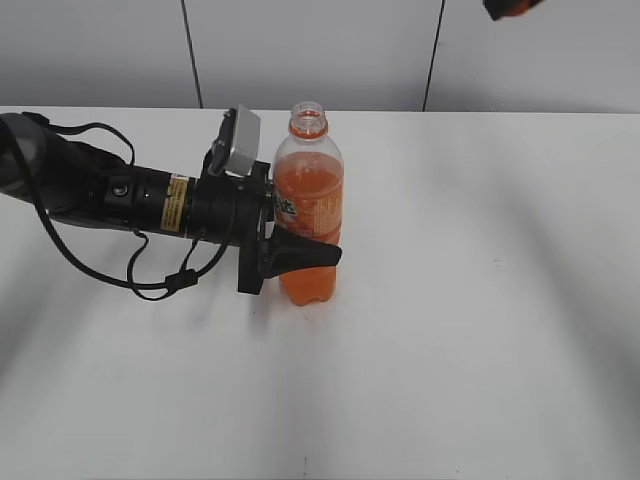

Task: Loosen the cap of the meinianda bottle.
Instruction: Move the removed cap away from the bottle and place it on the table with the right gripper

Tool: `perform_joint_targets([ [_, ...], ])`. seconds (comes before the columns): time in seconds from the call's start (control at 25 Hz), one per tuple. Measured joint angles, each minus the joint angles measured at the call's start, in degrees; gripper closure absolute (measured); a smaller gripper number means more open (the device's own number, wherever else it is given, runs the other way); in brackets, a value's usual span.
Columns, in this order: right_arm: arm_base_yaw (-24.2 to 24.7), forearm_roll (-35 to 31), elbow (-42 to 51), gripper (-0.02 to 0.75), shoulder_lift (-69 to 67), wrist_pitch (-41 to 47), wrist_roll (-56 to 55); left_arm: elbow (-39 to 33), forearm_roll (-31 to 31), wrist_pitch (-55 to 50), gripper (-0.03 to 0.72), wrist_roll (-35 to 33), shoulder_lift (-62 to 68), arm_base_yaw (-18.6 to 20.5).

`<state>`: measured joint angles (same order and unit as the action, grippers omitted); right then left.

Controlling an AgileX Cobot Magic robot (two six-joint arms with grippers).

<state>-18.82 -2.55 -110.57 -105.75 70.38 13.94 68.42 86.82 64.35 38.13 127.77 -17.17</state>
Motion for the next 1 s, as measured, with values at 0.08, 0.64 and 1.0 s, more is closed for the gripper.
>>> perform_joint_targets([
  [0.08,3.9,-0.5,3.4,0.466,0.0,-0.3,-2.0,0.0,0.0,0.0,0.27,0.0,0.0,0.0],
  [0.64,21.3,-9.8,39.0,0.466,0.0,-25.2,-3.1,0.0,-0.2,0.1,0.27,0.0,0.0,0.0],
  [1.0,22.1,-11.9,50.7,0.466,0.0,-39.2,-3.6,0.0,-0.2,0.1,0.27,0.0,0.0,0.0],
])
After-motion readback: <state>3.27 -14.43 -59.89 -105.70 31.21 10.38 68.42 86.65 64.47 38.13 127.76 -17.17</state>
